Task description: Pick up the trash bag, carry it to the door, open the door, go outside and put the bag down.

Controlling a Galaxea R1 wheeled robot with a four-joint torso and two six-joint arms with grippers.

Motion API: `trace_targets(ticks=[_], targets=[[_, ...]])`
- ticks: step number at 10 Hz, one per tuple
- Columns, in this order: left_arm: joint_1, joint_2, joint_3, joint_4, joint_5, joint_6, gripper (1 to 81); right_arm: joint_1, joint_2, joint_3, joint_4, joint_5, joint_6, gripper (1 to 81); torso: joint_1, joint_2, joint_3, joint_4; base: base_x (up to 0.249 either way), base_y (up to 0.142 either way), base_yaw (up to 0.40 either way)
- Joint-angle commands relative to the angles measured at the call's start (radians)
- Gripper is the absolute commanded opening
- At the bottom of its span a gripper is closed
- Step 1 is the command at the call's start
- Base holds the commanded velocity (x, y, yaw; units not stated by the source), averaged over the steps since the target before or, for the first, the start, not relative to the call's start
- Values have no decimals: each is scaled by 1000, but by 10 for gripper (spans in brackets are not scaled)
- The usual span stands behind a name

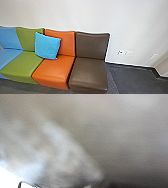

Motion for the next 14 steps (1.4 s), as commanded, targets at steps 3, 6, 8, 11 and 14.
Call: trace_targets(ticks=[3, 6, 8, 11, 14], targets=[[-4, 13, 2, 5, 96, 9, 10, -15, 50, -40, -34, -55, -4, 811, -106, 166, 96, 0, 0, 0, 0], [-6, 14, -1, 5, 95, 9, 10, -15, 54, -42, -36, -55, -4, 811, -175, 271, 198, 0, 0, 0, 0], [-7, 18, -1, 5, 96, 11, 10, -15, 56, -48, -36, -55, -4, 811, -219, 339, 263, 0, 0, 0, 0], [-10, 19, -6, 8, 95, 11, 10, -14, 74, -77, -39, -57, -4, 811, -291, 447, 366, 0, 0, 0, 0], [-10, 36, -40, 8, 95, 11, 10, -15, 102, -118, -50, -55, -4, 811, -360, 552, 467, 0, 0, 0, 0]])
